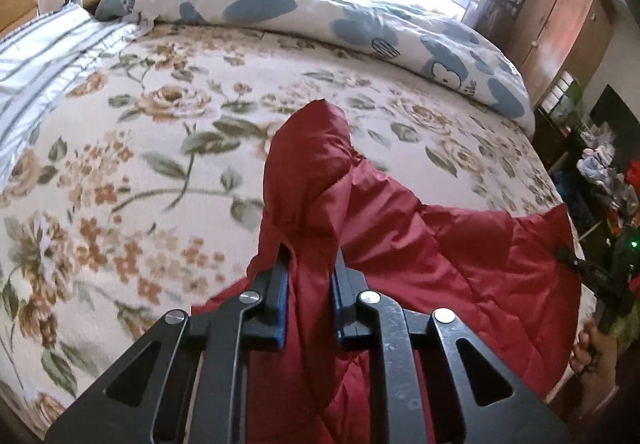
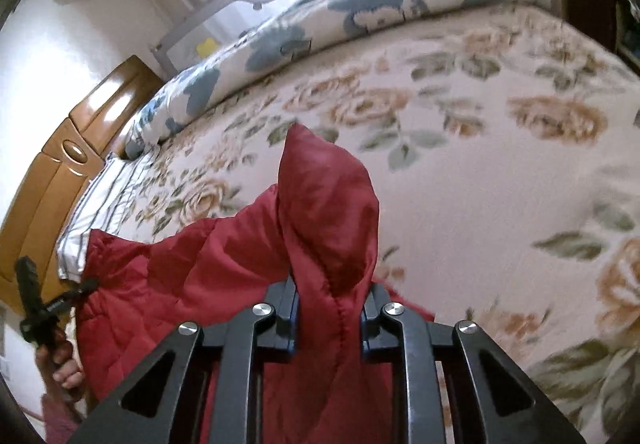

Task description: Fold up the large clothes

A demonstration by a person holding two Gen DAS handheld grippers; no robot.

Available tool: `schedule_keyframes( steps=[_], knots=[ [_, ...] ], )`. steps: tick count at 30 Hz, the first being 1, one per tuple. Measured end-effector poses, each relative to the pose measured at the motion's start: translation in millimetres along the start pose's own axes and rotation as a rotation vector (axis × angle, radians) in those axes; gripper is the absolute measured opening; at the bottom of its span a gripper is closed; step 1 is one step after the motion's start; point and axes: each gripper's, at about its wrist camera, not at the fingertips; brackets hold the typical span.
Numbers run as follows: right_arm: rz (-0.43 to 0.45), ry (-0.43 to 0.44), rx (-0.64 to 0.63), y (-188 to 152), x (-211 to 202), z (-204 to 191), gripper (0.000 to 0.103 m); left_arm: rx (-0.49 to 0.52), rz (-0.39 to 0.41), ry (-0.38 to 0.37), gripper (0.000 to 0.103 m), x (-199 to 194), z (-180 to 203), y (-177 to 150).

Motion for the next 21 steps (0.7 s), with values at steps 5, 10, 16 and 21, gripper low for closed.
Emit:
schedule_keyframes(
  steps=[5, 10, 16, 21],
  knots=[
    [-0.013, -0.033, 0.056, 9, 28, 10, 0.02, -0.032, -0.065, 0.047, 0.014, 40, -10, 0],
    [-0.038, -0.073, 0.065, 6, 57, 18, 0.021, -0.085, -0.123, 0.032, 0.015, 65, -25, -6],
    [-0.046, -0.109, 0.066, -2, 69, 25, 0.025, -0.074, -0.143, 0.054, 0.017, 78, -23, -11],
    [-0.055, -0.109, 0.088, -1, 73, 29, 0.033, -0.118, -0.157, 0.044, 0.025, 82, -32, -15]
  ],
)
Point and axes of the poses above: each gripper's, at about its wrist camera, not at the fingertips, and x roughly the way its jaws point, z to its right, y to its top, and after that the axes turned 7 degrees about x, right-handed
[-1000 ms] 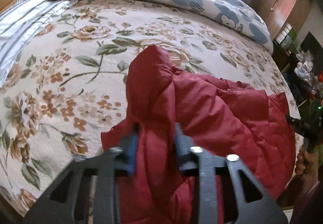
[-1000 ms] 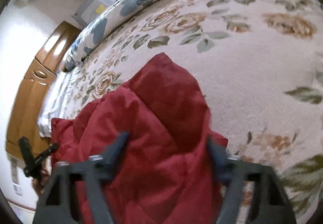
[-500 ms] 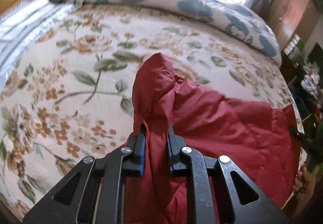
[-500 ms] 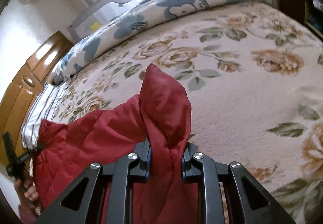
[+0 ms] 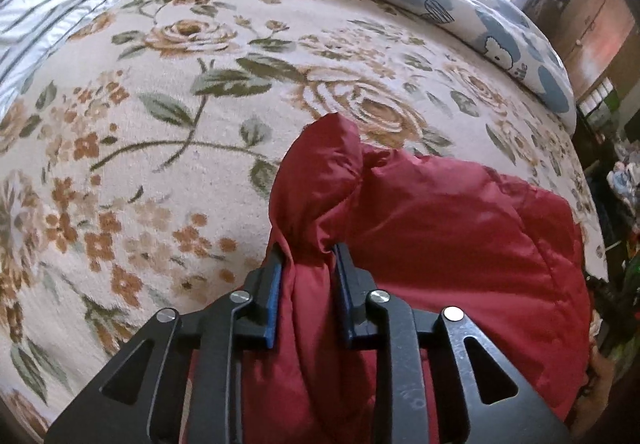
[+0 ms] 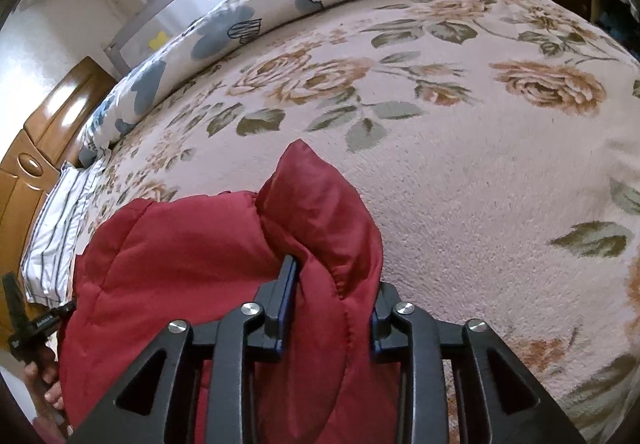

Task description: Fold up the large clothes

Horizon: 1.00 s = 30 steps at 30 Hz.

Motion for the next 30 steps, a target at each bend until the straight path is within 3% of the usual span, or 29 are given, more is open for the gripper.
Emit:
schedule_keyframes(
  steps=[2, 5, 11, 13, 15, 24, 30],
  knots=[
    [-0.001, -0.002, 0.007, 0, 1, 2, 0.037, -0.024, 0.004, -0.007, 0.031, -2, -4, 0],
    [-0.001, 0.001, 0.021, 0, 1, 4, 0.045, -0.044, 0.019, -0.01, 0.032, -10, -7, -1],
    [0.002, -0.005, 0.028, -1, 0, 5, 0.048, -0.009, 0.087, 0.001, 0.033, -49, 5, -9],
    [0.011, -0.029, 0.026, -1, -2, 4, 0.054, 0.006, 0.112, 0.006, 0.04, -62, 10, -13],
    [0.022, -0.053, 0.029, -1, -6, 4, 0.067, 0.015, 0.132, -0.003, 0.042, -74, 14, -18],
    [0.088, -0.05, -0.041, -12, -46, -9, 0.068, 0.09, 0.123, -0.056, 0.042, -93, 38, -49],
    [0.089, -0.015, -0.136, -46, -77, -29, 0.072, 0.111, 0.101, -0.08, 0.042, -99, 50, -71]
  ],
)
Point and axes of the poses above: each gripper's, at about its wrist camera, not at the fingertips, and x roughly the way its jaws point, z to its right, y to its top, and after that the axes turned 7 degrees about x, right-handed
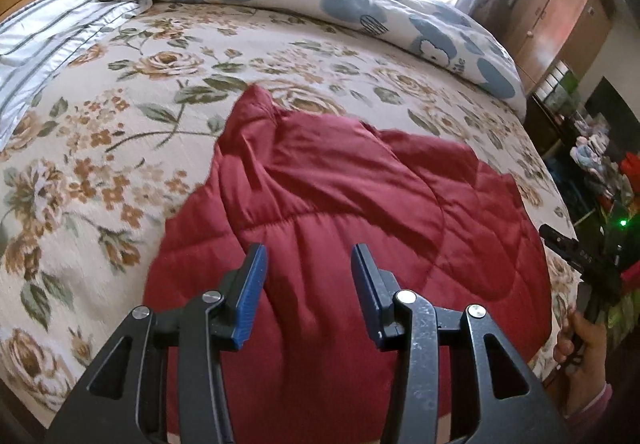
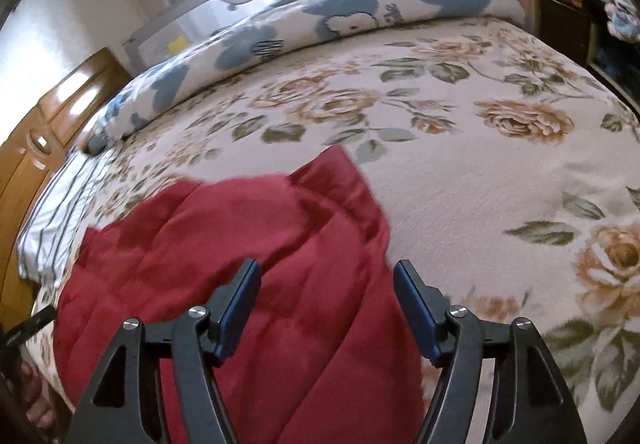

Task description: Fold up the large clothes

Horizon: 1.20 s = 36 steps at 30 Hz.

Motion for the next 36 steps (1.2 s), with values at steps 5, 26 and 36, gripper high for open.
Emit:
schedule_keyframes(
  steps=[5, 26, 36],
  knots=[
    [-0.027, 0.027, -0.048, -31, -19, -16, 0.073, 0.024, 0.005, 0.01, 0.045, -12, 11, -12],
    [-0.071, 0.014, -0.201, -115, -61, -66, 0.08, 0.121, -0.052, 0.077, 0.079, -31, 58, -62],
    [-0.078, 0.025, -0.227, -119, -53, -79, 0.082, 0.148, -0.086, 0.109, 0.082, -17, 71, -59]
  ],
)
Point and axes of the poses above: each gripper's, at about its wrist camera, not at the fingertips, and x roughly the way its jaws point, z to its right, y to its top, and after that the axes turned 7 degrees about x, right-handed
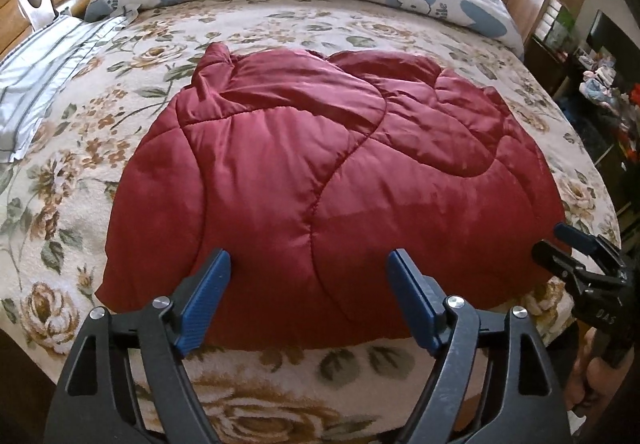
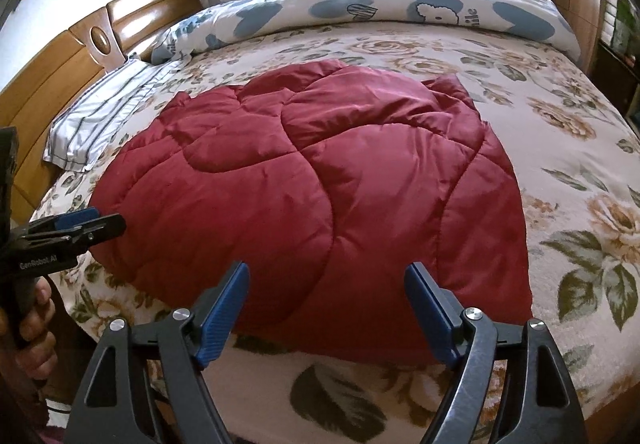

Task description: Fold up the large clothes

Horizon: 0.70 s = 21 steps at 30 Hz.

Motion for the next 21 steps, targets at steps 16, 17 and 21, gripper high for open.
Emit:
schedule_keyframes(
  steps=[16, 17, 21],
  knots=[
    [-0.046, -0.063, 0.012, 12, 45, 19, 0.093, 0.03, -0.075, 0.055, 0.102, 42, 10, 7],
    [-0.046, -0.064, 0.021, 13, 46, 21, 0.094, 0.034, -0.076, 0.057, 0.103, 44, 10, 8],
    [-0.019, -0.043, 0.052, 19, 36, 20, 0.095, 0.046, -0.081, 0.066, 0.103, 52, 11, 9]
  ],
)
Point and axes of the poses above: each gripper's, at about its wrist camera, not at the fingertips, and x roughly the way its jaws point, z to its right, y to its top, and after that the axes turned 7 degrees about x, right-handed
